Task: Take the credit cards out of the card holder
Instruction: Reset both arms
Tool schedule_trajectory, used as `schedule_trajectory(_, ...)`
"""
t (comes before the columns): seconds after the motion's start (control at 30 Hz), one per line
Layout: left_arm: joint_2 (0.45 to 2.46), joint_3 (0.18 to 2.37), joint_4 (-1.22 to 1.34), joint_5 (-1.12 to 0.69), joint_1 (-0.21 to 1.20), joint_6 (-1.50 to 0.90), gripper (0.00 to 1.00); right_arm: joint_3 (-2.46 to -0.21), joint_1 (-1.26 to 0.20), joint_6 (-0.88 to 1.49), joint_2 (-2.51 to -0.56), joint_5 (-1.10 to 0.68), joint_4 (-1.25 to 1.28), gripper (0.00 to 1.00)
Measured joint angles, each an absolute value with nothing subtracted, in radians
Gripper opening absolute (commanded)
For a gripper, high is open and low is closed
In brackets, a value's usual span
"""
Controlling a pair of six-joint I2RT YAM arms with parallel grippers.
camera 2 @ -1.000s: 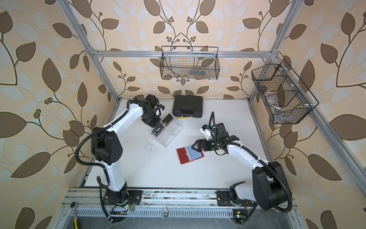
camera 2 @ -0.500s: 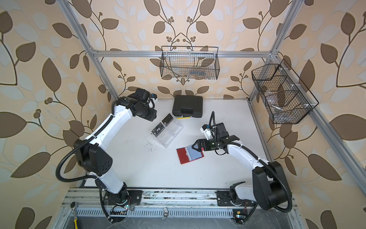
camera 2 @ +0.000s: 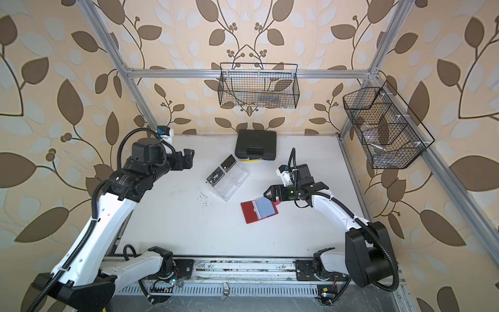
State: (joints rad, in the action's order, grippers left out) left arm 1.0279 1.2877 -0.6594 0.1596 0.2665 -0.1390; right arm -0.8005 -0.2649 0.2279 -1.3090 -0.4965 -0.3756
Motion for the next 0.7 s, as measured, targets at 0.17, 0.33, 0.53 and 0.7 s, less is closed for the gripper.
schedule_trajectory(0.17,0.884,1.174,-0.665,0.224,0.266,-0.199,0.99,-0.805,-0.244,0.240,-1.263,-0.433,-0.379,1.00)
schedule_trajectory(0.33,0.779,1.084,-0.685,0.288,0.260,-0.256,0.99,-0.805,-0.213,0.255,-1.214,-0.345,-0.391,1.00)
schedule_trajectory(0.53,0.638,0.897,-0.682,0.352,0.260,-0.328,0.99,-0.804,-0.192,0.277,-1.122,-0.219,-0.416,1.00)
schedule_trajectory(0.7,0.577,0.769,-0.652,0.402,0.260,-0.368,0.99,-0.778,-0.186,0.290,-1.006,-0.120,-0.414,1.00)
